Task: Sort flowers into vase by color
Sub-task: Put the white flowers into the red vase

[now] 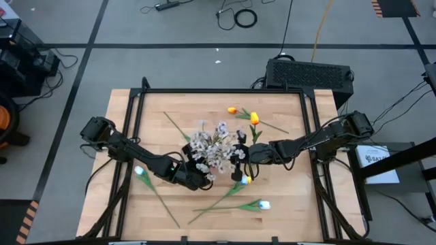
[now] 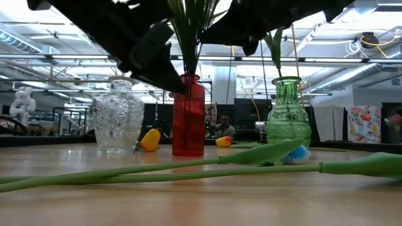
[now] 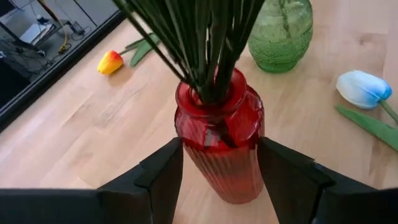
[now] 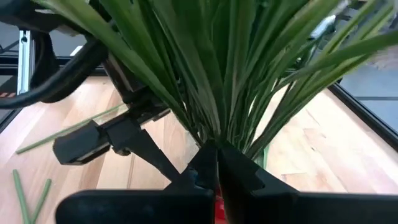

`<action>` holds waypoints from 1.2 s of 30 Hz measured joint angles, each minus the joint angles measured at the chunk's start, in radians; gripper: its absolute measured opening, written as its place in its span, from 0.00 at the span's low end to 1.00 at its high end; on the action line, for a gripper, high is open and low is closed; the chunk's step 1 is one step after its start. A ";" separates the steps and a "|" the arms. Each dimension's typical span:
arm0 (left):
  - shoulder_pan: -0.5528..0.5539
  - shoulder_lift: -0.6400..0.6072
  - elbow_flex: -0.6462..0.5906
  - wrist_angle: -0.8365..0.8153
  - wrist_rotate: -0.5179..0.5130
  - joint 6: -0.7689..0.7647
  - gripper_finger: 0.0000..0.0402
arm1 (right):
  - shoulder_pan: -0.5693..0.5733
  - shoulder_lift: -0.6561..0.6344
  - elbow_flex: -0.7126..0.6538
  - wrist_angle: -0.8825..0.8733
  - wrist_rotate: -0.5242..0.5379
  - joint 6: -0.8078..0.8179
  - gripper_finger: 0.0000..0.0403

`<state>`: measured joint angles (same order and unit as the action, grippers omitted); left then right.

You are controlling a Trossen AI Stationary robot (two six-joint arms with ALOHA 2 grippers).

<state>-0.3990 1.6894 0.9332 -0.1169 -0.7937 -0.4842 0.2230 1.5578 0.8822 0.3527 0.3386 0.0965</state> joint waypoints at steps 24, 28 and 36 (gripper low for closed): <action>0.010 0.003 -0.008 0.059 0.002 0.056 0.52 | -0.018 0.000 0.001 -0.060 0.001 0.049 0.00; 0.013 0.003 -0.008 0.059 0.004 0.056 0.52 | -0.020 0.000 0.001 -0.084 0.003 0.049 0.00; 0.013 0.003 -0.008 0.059 0.004 0.056 0.52 | -0.020 0.000 0.002 -0.100 0.003 0.048 0.00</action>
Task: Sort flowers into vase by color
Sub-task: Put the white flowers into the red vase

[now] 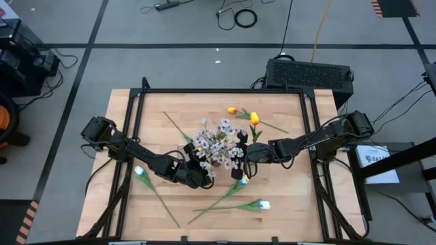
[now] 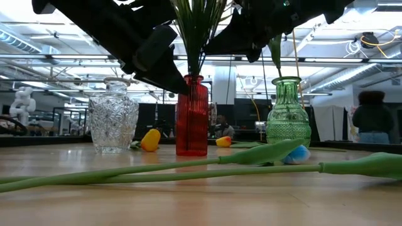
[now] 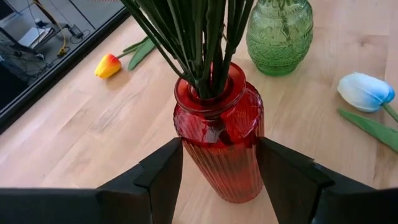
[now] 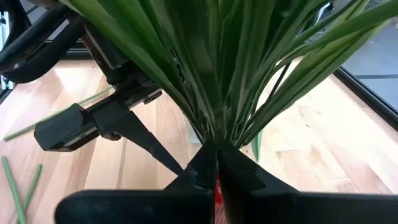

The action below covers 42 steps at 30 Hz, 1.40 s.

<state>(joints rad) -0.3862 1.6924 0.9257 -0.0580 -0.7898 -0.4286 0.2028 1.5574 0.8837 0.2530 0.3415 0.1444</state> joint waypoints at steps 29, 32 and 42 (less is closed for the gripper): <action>-0.143 -0.222 0.001 -0.009 -0.008 0.079 0.52 | 0.059 0.002 0.216 -0.481 0.001 0.130 0.44; -0.169 -0.250 0.001 -0.019 -0.012 0.078 0.52 | 0.077 -0.002 0.240 -0.537 -0.001 0.132 0.44; -0.268 -0.302 0.001 -0.058 -0.065 0.072 0.52 | 0.121 -0.112 0.304 -0.767 -0.001 0.163 0.44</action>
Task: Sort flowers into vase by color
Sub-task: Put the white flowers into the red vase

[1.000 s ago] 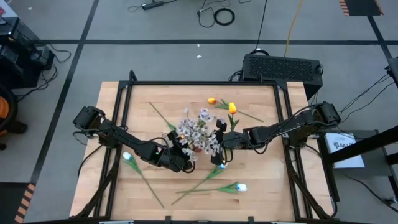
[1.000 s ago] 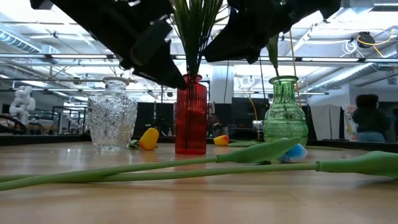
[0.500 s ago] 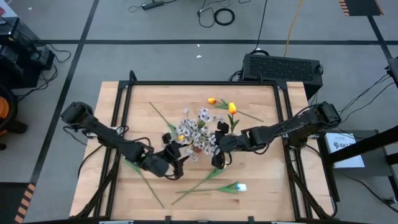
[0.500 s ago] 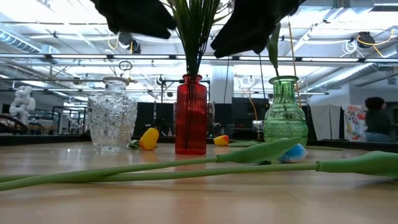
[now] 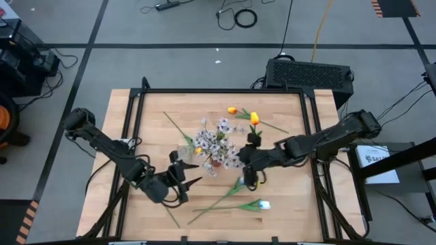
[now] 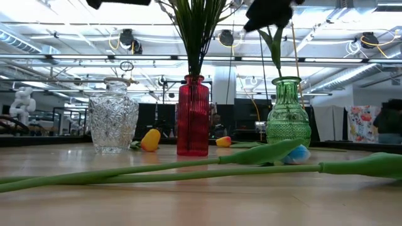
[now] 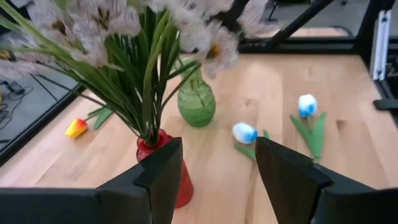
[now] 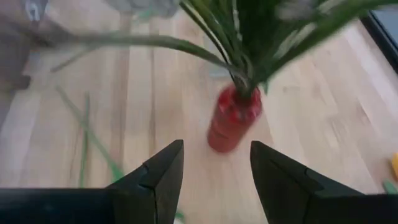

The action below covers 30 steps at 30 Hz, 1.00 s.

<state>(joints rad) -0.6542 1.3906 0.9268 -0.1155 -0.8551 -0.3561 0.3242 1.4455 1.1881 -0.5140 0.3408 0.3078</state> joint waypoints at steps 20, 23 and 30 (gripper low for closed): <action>-0.154 0.002 0.000 -0.062 -0.267 0.009 0.52 | 0.386 -0.284 -0.135 -0.069 0.410 0.202 0.44; -0.153 0.001 0.000 -0.067 -0.296 0.027 0.52 | 0.413 -0.274 -0.218 0.042 0.470 0.216 0.44; -0.131 0.032 0.000 -0.085 -0.281 0.030 0.52 | 0.416 -0.231 -0.446 0.517 0.490 0.134 0.44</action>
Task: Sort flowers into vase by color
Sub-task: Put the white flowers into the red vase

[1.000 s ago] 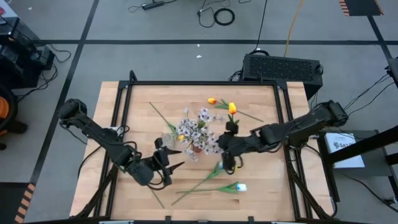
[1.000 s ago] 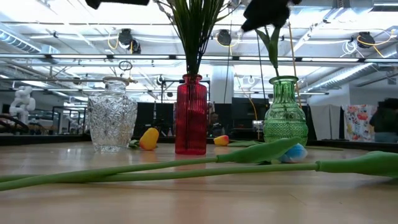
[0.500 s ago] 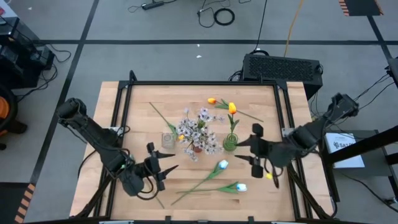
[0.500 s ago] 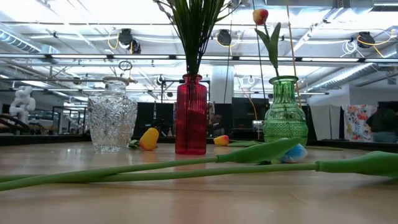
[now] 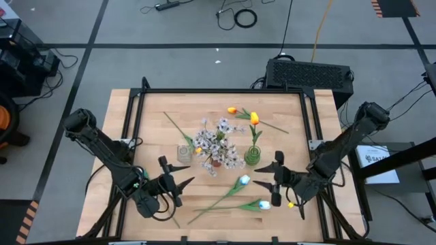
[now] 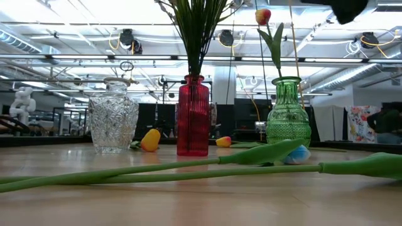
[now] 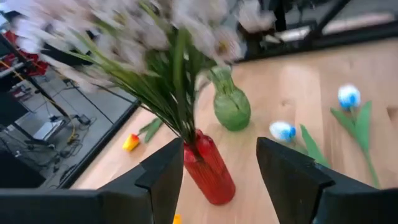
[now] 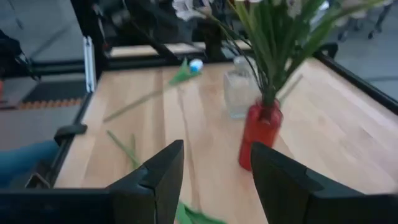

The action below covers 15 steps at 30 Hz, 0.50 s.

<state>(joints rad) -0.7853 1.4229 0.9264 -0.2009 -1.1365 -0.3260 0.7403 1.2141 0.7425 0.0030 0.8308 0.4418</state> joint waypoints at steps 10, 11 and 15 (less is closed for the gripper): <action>0.095 0.134 0.000 0.129 0.011 -0.008 0.52 | -0.027 0.117 -0.031 0.288 -0.043 -0.173 0.44; 0.106 0.147 0.000 0.147 0.011 -0.008 0.52 | -0.021 0.131 -0.031 0.287 -0.053 -0.153 0.44; 0.143 0.180 0.000 0.182 0.015 -0.005 0.52 | 0.017 0.201 -0.031 0.282 -0.075 -0.051 0.44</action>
<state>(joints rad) -0.6418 1.6030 0.9264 -0.0187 -1.1215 -0.3313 0.7569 1.4154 0.7116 0.2855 0.7554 0.3909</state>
